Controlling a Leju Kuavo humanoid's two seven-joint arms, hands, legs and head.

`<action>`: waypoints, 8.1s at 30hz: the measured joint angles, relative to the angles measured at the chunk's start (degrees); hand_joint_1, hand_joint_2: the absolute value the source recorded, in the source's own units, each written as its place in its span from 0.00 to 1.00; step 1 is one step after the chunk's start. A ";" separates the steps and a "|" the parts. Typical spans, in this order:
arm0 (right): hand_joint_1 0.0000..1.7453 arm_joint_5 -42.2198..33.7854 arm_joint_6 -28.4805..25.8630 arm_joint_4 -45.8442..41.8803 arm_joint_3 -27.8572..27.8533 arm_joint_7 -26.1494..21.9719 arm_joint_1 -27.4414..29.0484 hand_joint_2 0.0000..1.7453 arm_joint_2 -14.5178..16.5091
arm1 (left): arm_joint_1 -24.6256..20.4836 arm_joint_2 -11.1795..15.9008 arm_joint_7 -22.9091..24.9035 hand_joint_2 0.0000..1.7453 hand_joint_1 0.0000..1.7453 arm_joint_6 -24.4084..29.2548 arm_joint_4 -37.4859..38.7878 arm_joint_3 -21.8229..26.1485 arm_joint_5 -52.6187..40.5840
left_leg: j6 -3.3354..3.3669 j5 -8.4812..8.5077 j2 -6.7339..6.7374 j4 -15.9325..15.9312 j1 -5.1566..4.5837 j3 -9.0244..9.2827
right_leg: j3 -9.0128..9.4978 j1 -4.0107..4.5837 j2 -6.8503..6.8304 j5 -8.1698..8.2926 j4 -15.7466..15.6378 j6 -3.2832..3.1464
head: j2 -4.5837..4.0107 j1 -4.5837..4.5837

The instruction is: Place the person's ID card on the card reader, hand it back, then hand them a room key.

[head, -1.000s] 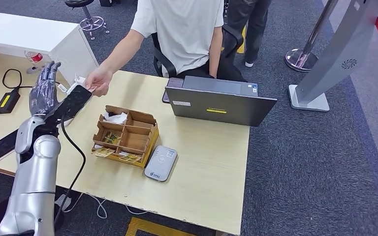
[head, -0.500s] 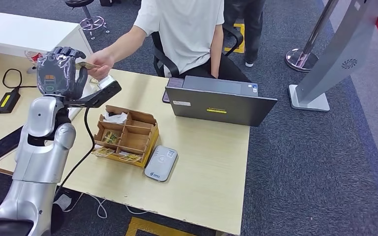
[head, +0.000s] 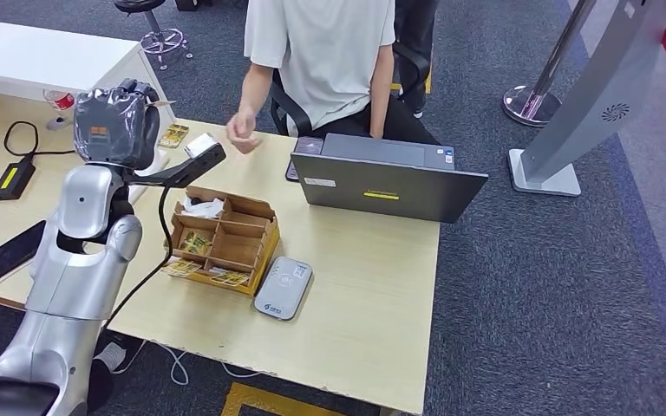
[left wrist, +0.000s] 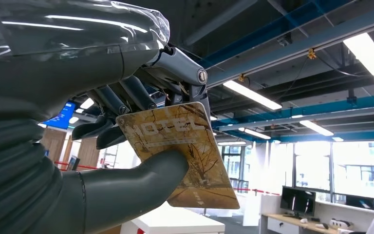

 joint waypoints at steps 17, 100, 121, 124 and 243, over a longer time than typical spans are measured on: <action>0.00 0.29 -3.60 0.06 0.31 2.59 -0.14 0.00 1.66 | 10.45 -4.25 -2.36 1.00 1.00 -4.20 -9.20 -10.73 -3.56 | 0.02 -0.02 -0.01 0.00 -0.10 -0.01 | 0.00 -0.05 -0.01 -0.01 -0.04 0.02 | 0.00 0.00; 0.00 2.70 0.36 0.06 -1.32 0.89 0.03 0.00 2.98 | 0.81 0.53 3.41 1.00 1.00 0.80 -2.13 -13.86 -7.34 | -0.13 0.09 -0.05 -0.01 0.04 0.01 | 0.01 0.06 -0.06 0.00 0.08 -0.01 | 0.00 -0.01; 0.00 2.72 0.64 0.06 -1.32 0.40 0.15 0.00 2.46 | -1.38 0.91 0.81 1.00 0.00 -5.60 -1.80 -11.45 -6.62 | -0.12 0.07 -0.06 0.00 -0.01 0.00 | 0.00 0.04 -0.06 0.00 0.05 -0.01 | 0.00 0.00; 0.00 2.70 0.56 0.06 -1.33 0.42 0.15 0.00 2.43 | -0.86 0.19 0.20 1.00 0.00 -6.14 -3.14 -11.48 -6.12 | -0.12 0.07 -0.06 0.00 -0.01 0.00 | 0.00 0.04 -0.05 0.00 0.05 -0.01 | 0.00 -0.01; 0.00 5.61 -0.30 -0.03 -6.37 2.07 0.14 0.00 2.45 | 28.64 -2.97 2.96 1.00 1.00 -8.52 -5.37 -10.97 -0.08 | -0.11 0.03 -0.02 -0.05 -0.02 -0.02 | -0.03 0.04 -0.02 -0.04 0.03 -0.02 | 0.00 0.00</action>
